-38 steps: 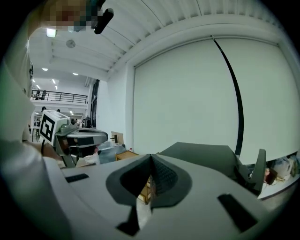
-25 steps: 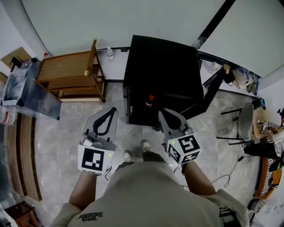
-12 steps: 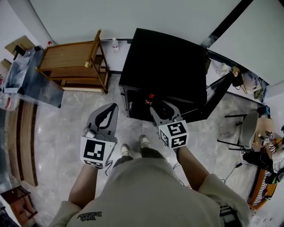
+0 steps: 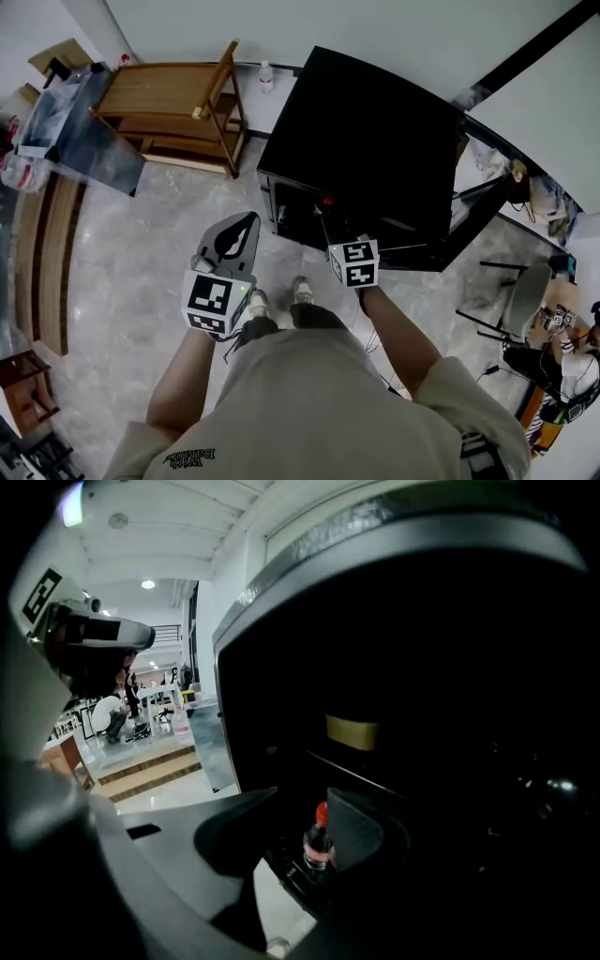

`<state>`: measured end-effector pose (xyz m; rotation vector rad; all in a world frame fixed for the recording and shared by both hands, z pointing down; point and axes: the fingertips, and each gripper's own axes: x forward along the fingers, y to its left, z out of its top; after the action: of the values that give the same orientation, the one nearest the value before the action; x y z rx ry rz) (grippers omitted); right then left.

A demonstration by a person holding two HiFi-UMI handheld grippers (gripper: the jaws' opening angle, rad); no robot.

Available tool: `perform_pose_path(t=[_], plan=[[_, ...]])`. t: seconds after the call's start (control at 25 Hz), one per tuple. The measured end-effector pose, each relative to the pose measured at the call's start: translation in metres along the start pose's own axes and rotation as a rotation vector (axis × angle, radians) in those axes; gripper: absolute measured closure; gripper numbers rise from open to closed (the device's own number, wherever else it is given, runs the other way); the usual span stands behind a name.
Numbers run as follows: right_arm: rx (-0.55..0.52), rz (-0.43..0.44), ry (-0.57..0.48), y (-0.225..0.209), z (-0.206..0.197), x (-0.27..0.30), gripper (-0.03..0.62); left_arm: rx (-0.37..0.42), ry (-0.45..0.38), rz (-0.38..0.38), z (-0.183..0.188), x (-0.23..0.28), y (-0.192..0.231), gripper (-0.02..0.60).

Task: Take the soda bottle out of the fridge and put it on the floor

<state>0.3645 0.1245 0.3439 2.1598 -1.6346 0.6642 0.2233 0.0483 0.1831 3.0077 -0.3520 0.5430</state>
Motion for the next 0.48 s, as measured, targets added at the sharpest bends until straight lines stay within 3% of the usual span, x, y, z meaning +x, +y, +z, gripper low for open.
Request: perform_pose_path(t=[0.48], plan=[[-0.008, 0.037, 0.097, -0.016, -0.042, 0.061, 0.411, -0.081, 0.077, 0.1, -0.04, 0.008, -0.006, 0.575]])
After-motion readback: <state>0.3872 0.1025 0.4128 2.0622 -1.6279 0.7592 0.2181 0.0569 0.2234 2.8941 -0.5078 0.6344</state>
